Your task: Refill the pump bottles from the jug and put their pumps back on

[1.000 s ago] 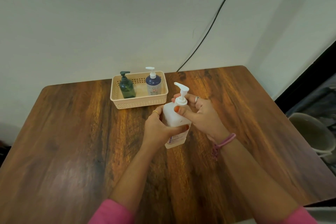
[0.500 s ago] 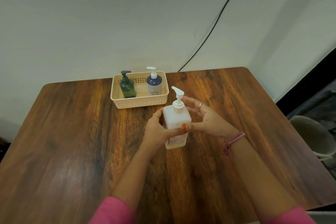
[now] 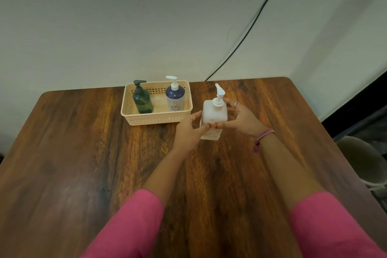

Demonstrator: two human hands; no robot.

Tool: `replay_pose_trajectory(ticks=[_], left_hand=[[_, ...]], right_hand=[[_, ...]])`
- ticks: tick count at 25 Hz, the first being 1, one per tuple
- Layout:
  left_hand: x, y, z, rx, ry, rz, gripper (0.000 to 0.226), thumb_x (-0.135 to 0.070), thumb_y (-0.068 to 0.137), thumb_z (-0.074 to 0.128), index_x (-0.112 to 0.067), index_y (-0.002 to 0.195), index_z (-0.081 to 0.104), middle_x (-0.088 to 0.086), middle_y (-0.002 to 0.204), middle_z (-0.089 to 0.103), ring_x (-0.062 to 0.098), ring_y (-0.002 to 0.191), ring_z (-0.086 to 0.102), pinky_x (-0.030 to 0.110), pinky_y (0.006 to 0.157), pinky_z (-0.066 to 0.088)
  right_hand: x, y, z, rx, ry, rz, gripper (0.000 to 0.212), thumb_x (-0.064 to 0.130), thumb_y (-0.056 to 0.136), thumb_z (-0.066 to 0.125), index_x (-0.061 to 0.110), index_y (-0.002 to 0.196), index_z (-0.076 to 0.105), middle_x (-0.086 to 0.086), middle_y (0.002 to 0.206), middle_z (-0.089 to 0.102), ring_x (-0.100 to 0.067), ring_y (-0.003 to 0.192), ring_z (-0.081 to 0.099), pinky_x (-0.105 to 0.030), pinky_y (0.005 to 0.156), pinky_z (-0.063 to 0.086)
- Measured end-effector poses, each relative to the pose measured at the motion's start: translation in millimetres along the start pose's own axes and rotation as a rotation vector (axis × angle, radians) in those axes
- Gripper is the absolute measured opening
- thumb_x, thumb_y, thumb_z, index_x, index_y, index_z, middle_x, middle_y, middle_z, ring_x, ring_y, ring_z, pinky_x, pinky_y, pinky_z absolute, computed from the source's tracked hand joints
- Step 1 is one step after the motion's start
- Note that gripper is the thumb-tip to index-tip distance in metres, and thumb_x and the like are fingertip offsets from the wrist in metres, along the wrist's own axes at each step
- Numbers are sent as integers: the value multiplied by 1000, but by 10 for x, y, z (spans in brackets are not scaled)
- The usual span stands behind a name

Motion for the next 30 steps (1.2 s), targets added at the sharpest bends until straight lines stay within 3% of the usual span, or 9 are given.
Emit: replay_pose_trajectory(ticks=[4,10,17,25,30], left_hand=[[-112,462,158,-5,-47,-4,43,-17,94,55,-16,137,49,0,131,60,12,116,55,18,85,43],[102,1180,326,-41,17,-99,45,-7,97,41,-14,142,42,4,138,53,20,127,49,33,103,43],[256,1613,374,-82,-59,-139,52,3,93,39,-15,141,43,4,134,57,18,121,53,38,102,46],[303,1674,403,-132,-76,-144,48,-2,93,40,-14,139,46,6,132,58,21,121,55,42,101,47],[183,1595,400,-148,-10,-113,45,-2,96,39,-9,141,43,8,135,55,22,124,52,34,103,45]], right_hand=[[-68,580,-242,-6,-19,-12,75,12,69,83,36,129,46,9,126,54,-10,116,53,-44,97,49],[-375,1330,-346,-26,-36,6,86,10,72,80,25,143,35,5,137,48,-16,121,50,-42,99,47],[-563,1895,-313,22,-35,-12,89,8,74,78,20,147,29,0,139,49,-16,123,50,-40,101,46],[-594,1926,-362,17,-87,-20,91,12,77,76,20,150,23,-2,141,47,-15,123,49,-26,96,45],[-576,1864,-363,-31,-109,-40,99,14,74,79,21,151,18,-2,145,41,-17,126,46,-41,105,41]])
Point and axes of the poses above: each hand's wrist, its own y-axis towards the middle knuckle, its own z-axis out of the palm, x = y × z, the point moved 8 cm from there along y, towards the middle knuckle
